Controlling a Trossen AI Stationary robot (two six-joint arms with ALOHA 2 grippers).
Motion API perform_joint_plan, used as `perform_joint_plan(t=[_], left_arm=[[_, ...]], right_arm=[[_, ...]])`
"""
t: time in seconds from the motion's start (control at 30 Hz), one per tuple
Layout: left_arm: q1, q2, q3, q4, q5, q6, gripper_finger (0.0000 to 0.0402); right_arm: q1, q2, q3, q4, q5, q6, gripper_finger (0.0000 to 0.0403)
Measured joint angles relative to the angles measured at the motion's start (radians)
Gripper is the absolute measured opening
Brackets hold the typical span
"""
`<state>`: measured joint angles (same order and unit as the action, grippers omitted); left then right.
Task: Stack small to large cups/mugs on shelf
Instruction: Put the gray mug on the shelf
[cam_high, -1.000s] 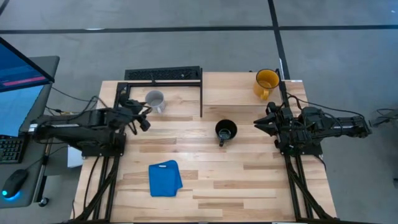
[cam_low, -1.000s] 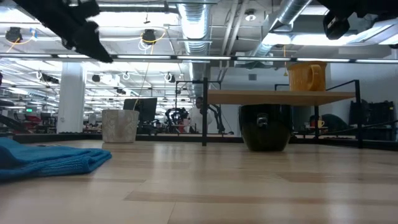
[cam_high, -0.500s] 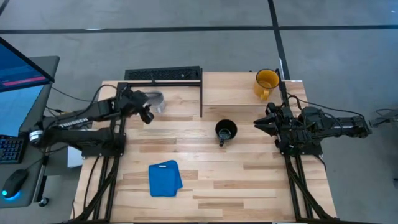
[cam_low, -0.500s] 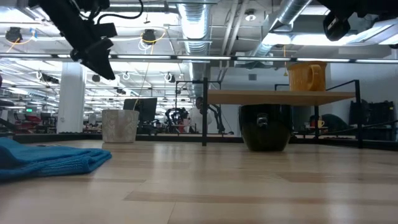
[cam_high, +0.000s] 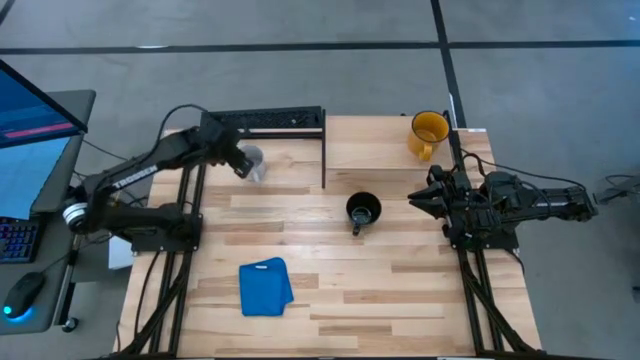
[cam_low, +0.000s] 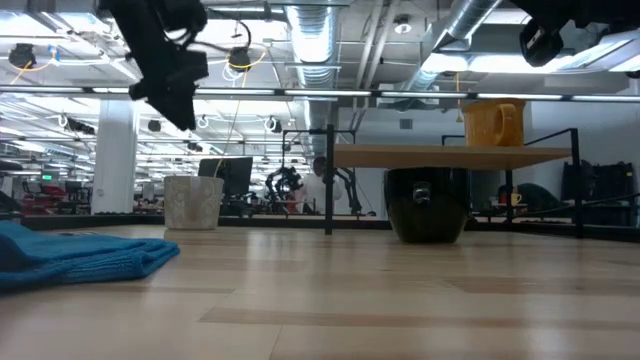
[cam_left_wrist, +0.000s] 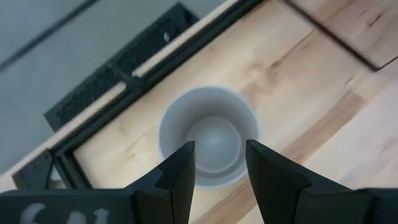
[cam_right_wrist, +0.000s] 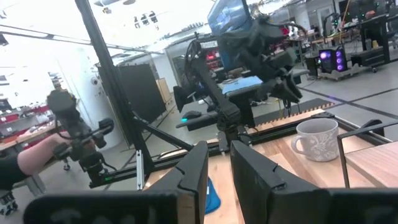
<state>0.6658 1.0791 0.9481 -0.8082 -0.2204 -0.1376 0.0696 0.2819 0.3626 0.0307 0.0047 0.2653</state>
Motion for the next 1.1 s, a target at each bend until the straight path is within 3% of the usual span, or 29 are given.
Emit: perform_joint_plan(t=[0.57, 0.9, 1.1], left_arm=[[0.122, 0.267, 0.006, 0.011, -0.019, 0.120, 0.0135], [0.135, 0.344, 0.006, 0.071, -0.080, 0.192, 0.0135], [0.166, 0.372, 0.006, 0.074, -0.032, 0.195, 0.0135]], right_arm=[[0.002, 0.000, 0.000, 0.000, -0.003, 0.000, 0.0093], [0.002, 0.000, 0.000, 0.000, -0.003, -0.001, 0.0093], [0.002, 0.000, 0.000, 0.000, -0.004, -0.002, 0.0093]])
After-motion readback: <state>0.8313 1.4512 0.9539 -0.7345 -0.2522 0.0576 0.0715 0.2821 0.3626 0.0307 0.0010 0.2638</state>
